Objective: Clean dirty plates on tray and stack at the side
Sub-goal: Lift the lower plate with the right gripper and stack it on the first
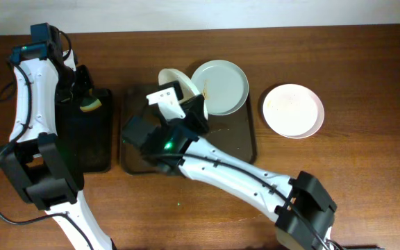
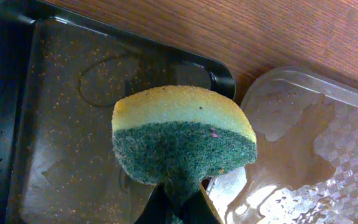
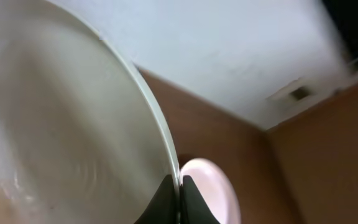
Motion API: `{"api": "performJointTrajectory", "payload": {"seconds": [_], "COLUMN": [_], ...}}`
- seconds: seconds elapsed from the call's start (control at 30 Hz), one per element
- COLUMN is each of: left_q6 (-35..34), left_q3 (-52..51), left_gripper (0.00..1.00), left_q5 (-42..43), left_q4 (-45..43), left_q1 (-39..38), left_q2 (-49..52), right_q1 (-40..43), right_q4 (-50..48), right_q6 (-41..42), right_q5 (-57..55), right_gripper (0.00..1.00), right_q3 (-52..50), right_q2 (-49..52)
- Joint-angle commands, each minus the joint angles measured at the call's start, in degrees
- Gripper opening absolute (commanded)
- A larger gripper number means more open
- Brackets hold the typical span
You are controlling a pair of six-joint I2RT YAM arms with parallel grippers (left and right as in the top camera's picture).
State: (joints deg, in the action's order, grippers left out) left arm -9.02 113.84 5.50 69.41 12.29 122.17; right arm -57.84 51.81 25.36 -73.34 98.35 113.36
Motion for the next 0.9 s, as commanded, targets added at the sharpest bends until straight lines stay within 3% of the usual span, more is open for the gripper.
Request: {"api": "performJointTrajectory", "payload": {"seconds": [0.0,0.27,0.47,0.57,0.7,0.87], "left_q6": [0.94,0.94,0.96,0.96,0.96,0.96], "left_q3": [0.61,0.61,0.61,0.61,0.61,0.61], "left_gripper": [0.00,0.01,0.01,0.01,0.01,0.01], "left_q5": [-0.66,-0.66,-1.09,-1.09,-2.58,-2.56], "left_q4": [-0.17,-0.20,-0.22,-0.20,-0.28,-0.37], "left_q1": [-0.13,-0.13,-0.13,-0.13,-0.13,-0.13], "left_q2": [-0.24,-0.24,-0.24,-0.24,-0.24,-0.24], "right_q1": [-2.43,-3.15,5.73,18.21,37.83,63.67], "right_q4": [-0.90,-1.22,-1.05,0.26,4.55,8.11], "right_q6": [0.37,3.61,5.14,5.11,5.14,5.09], "right_q5": [-11.52,-12.39,25.55,45.53,61.94,67.32], "right_gripper": [0.04,0.04,0.04,0.04,0.04,0.04], "right_q3": [0.57,0.57,0.57,0.57,0.55,-6.27], "right_q2": [-0.44,-0.50,-6.40,-11.23,-12.70,-11.34]}}
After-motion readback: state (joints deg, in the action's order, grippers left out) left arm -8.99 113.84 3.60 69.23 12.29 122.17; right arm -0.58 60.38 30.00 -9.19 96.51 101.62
